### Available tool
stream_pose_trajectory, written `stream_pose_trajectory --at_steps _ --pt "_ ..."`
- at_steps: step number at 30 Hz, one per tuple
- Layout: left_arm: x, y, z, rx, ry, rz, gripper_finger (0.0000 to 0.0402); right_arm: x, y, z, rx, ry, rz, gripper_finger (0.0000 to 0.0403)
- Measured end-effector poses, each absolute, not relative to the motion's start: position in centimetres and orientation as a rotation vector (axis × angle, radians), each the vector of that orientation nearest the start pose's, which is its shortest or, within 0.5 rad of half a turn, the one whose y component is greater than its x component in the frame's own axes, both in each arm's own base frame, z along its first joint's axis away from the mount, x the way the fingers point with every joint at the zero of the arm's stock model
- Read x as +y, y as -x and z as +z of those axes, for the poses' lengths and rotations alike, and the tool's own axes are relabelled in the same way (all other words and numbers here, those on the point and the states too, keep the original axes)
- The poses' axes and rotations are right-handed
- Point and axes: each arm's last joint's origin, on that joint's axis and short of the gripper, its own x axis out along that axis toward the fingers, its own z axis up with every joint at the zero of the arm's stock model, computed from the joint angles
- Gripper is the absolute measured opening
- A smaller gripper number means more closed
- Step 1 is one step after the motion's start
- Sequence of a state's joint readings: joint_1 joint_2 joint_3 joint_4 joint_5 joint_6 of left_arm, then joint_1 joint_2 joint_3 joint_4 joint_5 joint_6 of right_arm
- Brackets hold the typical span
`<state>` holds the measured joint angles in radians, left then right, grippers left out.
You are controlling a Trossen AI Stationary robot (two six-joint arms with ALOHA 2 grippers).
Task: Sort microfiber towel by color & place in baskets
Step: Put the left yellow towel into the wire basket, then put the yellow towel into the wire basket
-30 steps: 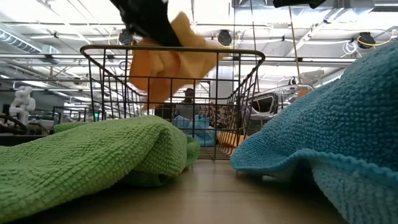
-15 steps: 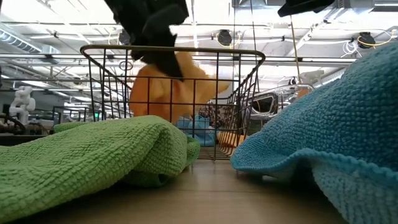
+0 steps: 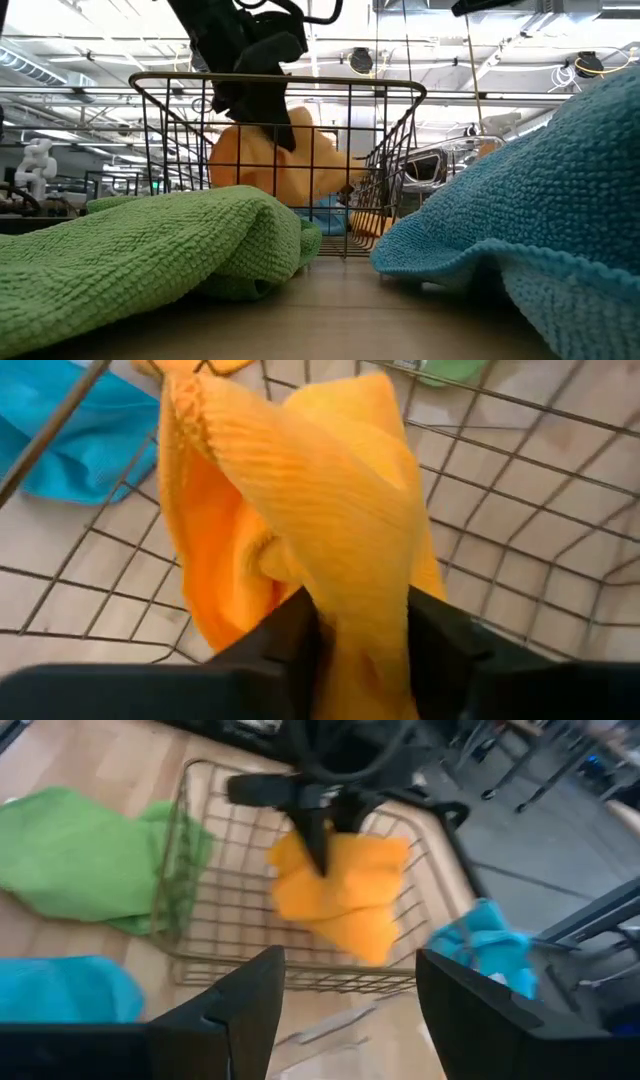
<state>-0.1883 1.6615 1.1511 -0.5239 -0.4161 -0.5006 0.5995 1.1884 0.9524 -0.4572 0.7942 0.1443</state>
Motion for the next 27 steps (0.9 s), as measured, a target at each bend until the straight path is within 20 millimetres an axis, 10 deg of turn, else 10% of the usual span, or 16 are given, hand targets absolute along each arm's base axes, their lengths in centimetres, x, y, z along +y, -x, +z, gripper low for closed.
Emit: stream_pose_trajectory --at_steps 10,27 --pt "-5.3 -33.1 22.0 0.935 0.079 0.346 0.0261 9.0 -17.4 32.0 0.485 0.324 -0.271 0.0217" --pt "-1.0 -34.0 22.8 0.905 -0.02 0.367 0.024 2.8 -14.1 32.5 0.393 0.385 -0.505 0.0209"
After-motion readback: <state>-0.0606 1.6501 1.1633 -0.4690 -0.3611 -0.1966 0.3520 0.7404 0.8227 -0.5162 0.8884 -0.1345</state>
